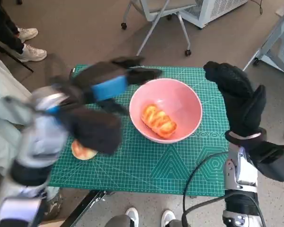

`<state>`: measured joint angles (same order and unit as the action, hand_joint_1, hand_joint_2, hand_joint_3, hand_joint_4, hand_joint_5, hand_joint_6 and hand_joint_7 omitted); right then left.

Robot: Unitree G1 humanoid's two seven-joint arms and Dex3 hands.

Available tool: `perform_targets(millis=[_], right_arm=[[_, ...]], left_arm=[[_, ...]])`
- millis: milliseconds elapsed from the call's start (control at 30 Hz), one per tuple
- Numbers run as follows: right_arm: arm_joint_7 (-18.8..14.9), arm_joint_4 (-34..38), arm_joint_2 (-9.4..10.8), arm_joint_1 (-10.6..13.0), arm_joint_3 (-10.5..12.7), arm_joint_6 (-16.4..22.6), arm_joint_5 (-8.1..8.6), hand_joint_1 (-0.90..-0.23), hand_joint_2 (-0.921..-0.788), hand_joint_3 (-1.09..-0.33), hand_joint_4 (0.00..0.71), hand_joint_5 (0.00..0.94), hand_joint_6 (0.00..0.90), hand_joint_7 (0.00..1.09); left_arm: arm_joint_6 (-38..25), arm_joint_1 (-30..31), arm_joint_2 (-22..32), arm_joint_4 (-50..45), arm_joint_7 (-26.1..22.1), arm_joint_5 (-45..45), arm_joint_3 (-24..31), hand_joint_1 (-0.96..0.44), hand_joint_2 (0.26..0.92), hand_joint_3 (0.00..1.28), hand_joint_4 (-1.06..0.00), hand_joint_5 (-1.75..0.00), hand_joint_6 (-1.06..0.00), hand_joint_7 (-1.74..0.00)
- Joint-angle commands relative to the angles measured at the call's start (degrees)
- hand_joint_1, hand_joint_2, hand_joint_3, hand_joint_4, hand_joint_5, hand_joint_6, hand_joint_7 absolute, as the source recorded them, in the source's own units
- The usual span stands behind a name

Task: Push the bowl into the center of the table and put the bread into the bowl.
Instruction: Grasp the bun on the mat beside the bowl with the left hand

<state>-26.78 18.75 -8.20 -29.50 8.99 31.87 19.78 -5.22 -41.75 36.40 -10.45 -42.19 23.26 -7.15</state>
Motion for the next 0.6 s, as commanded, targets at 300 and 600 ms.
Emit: perform_targets(millis=[300,600], right_arm=[[-0.13,0.26,0.2,-0.06,-0.68,-1.46,-0.11,-0.68,-0.921,-0.773,0.188,0.0,0.13,0.36],[-0.54,0.5,0.63,-0.56,-1.08,-2.72,0.42,-0.678,-0.921,-0.779,0.183,0.002,0.094,0.43]], left_arm=[[3.39,14.1,10.03,-5.44,0.31,-5.05,12.01,-0.24,0.757,0.0,-0.1,0.0,-0.29,0.0],[1.48,22.11,13.44,-9.25,-0.71,-5.27,14.99,-0.25,0.757,0.0,-0.1,0.0,-0.28,0.0]])
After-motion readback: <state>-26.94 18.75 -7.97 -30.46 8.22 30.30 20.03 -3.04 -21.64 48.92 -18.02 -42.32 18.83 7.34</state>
